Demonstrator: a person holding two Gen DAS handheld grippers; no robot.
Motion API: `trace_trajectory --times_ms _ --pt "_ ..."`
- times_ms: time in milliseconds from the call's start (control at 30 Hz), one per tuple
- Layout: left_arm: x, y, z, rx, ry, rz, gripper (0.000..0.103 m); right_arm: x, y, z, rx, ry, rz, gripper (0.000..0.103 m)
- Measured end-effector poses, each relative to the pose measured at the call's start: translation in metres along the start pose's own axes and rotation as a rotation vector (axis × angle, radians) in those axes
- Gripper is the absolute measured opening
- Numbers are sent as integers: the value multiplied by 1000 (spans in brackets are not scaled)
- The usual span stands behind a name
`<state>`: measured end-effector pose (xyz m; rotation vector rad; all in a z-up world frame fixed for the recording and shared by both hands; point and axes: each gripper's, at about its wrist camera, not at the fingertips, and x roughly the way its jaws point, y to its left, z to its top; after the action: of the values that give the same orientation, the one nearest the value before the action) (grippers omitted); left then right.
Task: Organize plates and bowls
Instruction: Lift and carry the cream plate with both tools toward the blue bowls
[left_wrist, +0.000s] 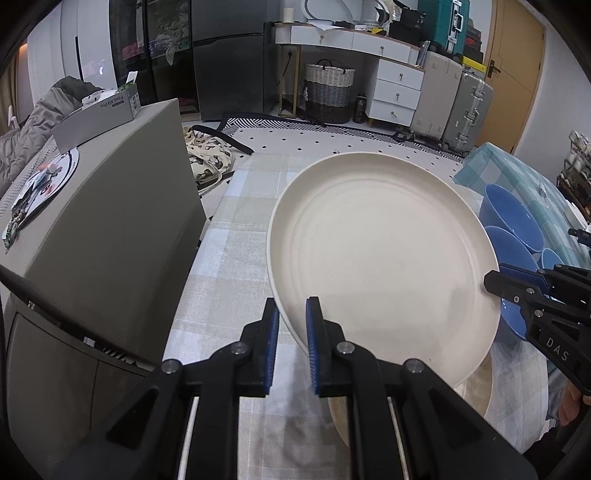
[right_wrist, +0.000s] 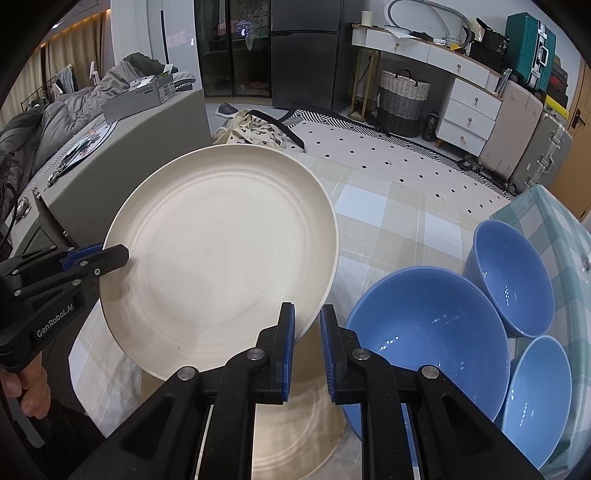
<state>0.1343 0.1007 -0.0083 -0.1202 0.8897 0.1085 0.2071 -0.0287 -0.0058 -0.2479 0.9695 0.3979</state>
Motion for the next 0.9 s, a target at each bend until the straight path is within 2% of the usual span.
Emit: trace_trajectory --times_ms 500,900 --pt "-12 -15 -27 55 14 -3 12 -14 -5 -39 16 4 21 15" --pt "-14 -17 -40 64 22 -6 12 -23 0 -56 15 -18 29 15"
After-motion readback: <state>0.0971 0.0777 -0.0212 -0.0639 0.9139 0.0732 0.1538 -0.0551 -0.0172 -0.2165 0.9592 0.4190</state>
